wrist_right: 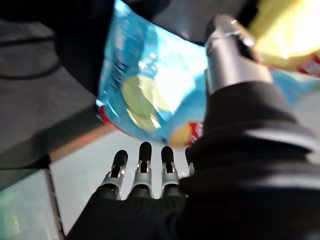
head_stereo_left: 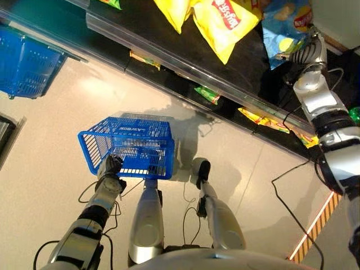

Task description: Pick up the snacks into the basket

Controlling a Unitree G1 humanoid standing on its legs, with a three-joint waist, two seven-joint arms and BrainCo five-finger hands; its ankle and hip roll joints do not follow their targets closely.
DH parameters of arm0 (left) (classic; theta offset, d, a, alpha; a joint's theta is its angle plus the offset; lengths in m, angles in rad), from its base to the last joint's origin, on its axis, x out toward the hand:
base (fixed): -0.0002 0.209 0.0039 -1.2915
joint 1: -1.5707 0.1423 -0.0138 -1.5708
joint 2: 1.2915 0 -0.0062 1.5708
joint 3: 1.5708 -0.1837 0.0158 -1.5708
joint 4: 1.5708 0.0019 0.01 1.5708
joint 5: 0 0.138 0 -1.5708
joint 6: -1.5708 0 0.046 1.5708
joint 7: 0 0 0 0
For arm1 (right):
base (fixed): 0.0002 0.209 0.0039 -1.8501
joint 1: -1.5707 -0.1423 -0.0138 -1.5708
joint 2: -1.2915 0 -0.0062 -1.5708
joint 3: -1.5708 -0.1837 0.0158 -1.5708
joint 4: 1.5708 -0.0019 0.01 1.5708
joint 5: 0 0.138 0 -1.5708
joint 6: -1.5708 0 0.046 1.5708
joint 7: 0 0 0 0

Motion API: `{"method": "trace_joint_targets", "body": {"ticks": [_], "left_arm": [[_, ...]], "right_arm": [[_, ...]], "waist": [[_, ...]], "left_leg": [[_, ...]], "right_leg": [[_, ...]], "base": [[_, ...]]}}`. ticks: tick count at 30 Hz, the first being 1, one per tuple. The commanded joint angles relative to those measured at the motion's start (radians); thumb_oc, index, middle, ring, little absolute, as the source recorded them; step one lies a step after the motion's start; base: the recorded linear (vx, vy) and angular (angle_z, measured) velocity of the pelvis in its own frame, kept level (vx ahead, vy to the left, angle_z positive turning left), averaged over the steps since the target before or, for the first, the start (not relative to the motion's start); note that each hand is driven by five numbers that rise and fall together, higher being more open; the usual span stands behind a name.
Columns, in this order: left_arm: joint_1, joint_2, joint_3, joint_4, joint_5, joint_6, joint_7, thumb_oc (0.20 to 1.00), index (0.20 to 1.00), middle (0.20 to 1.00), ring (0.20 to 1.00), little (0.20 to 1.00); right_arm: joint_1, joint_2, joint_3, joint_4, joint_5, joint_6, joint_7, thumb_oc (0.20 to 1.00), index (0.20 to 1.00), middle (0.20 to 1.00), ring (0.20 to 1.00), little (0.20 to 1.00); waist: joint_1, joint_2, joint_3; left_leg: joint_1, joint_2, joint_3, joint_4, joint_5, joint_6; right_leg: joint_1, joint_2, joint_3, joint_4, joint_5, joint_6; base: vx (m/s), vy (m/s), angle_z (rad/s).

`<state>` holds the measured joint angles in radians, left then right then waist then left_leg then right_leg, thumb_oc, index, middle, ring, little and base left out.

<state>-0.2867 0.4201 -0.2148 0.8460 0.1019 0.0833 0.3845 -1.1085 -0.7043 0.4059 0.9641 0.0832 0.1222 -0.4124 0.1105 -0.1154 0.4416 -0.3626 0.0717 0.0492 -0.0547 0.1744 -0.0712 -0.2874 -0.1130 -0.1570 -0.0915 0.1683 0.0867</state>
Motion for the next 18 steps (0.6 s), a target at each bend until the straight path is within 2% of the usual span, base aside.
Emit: {"method": "trace_joint_targets", "body": {"ticks": [1, 14, 17, 18], "left_arm": [[0.042, 0.055, -0.072, 0.038, 0.009, 0.002, 0.013, 0.2, 0.2, 0.2, 0.2, 0.2], [0.095, 0.051, -0.071, -0.014, -0.015, -0.019, 0.021, 0.2, 0.2, 0.2, 0.2, 0.2], [0.106, 0.043, -0.081, -0.035, -0.015, -0.023, 0.028, 0.2, 0.2, 0.2, 0.2, 0.2], [0.106, 0.043, -0.082, -0.036, -0.015, -0.023, 0.028, 0.2, 0.2, 0.2, 0.2, 0.2]], "right_arm": [[-0.096, -0.037, 0.007, 0.054, 0.03, -0.021, 0.016, 1.0, 1.0, 1.0, 1.0, 1.0], [-0.116, 0.012, -0.039, 0.117, 0.105, -0.051, -0.009, 1.0, 1.0, 1.0, 1.0, 1.0], [-0.11, 0.05, -0.081, 0.111, 0.147, -0.076, -0.053, 1.0, 1.0, 1.0, 1.0, 1.0], [-0.109, 0.05, -0.081, 0.11, 0.147, -0.075, -0.054, 1.0, 1.0, 1.0, 1.0, 1.0]], "waist": [[0.023, 0.047, -0.01], [0.071, 0.075, 0.025], [0.086, 0.101, 0.037], [0.086, 0.101, 0.036]], "left_leg": [[0.001, -0.049, 0.001, -0.033, -0.027, 0.007], [-0.043, -0.061, -0.019, -0.031, -0.019, 0.01], [-0.059, -0.07, -0.024, -0.031, -0.017, 0.012], [-0.06, -0.07, -0.024, -0.031, -0.017, 0.012]], "right_leg": [[-0.01, -0.036, -0.002, 0.004, 0.032, 0.097], [-0.031, -0.041, -0.022, 0.004, 0.032, 0.104], [-0.049, -0.047, -0.018, 0.004, 0.036, 0.105], [-0.05, -0.047, -0.018, 0.004, 0.036, 0.105]], "base": [[0.03, 0.007, 0.06], [0.01, 0.003, 0.05], [0.0, 0.033, 0.04], [0.0, 0.031, 0.01]]}}
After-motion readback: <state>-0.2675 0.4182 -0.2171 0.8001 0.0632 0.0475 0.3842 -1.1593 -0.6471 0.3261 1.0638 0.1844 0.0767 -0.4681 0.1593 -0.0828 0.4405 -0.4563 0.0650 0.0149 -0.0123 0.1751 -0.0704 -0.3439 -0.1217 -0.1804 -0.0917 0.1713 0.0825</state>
